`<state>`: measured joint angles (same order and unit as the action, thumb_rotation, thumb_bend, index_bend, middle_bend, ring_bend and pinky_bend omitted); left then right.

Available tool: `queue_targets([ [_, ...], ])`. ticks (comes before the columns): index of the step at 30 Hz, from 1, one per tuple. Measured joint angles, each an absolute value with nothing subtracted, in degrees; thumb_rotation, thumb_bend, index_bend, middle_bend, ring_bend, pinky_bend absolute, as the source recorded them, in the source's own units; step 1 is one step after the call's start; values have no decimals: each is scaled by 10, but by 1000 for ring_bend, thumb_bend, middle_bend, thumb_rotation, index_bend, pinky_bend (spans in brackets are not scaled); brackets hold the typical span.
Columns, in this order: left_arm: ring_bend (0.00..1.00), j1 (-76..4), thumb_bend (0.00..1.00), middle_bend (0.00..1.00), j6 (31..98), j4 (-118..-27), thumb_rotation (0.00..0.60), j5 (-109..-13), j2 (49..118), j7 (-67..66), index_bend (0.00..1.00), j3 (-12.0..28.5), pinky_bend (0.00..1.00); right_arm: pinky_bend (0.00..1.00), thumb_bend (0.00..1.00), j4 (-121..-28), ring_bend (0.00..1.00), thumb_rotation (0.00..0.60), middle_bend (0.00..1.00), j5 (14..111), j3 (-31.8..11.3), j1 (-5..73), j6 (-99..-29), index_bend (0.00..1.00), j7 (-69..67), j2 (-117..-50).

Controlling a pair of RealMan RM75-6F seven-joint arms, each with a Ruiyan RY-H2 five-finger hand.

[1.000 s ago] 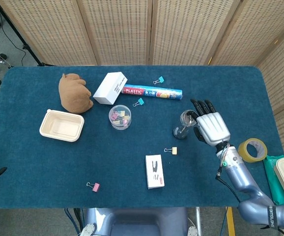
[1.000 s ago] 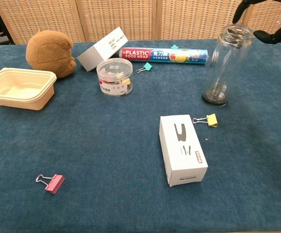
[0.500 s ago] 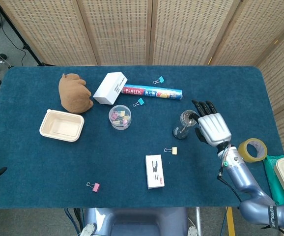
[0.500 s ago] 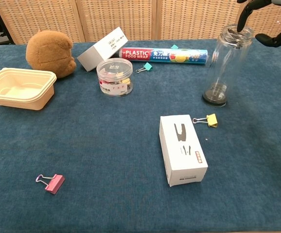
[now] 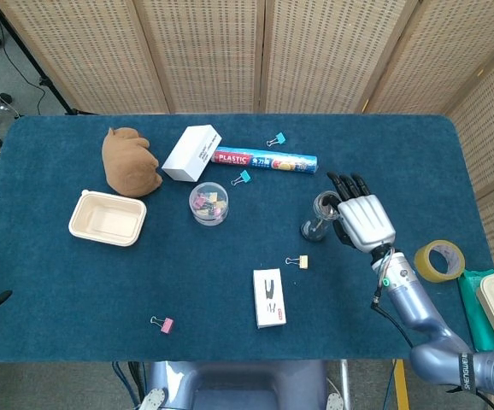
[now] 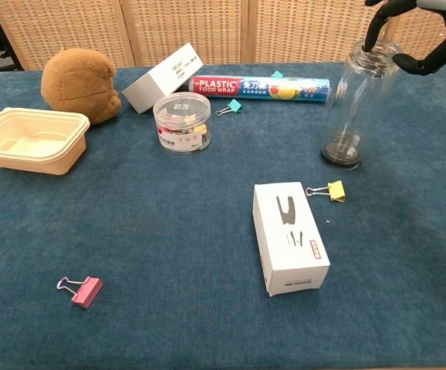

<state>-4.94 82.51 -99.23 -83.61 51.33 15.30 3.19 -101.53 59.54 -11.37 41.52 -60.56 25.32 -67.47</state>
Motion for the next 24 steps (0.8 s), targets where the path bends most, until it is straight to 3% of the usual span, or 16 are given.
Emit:
queue_targets([
  [24,0,-47,0,0,828,-990,600,-838,511,162,0,32,0,0,571,-1004,0,600,0,581,-117,424,-603,331,255,-696],
])
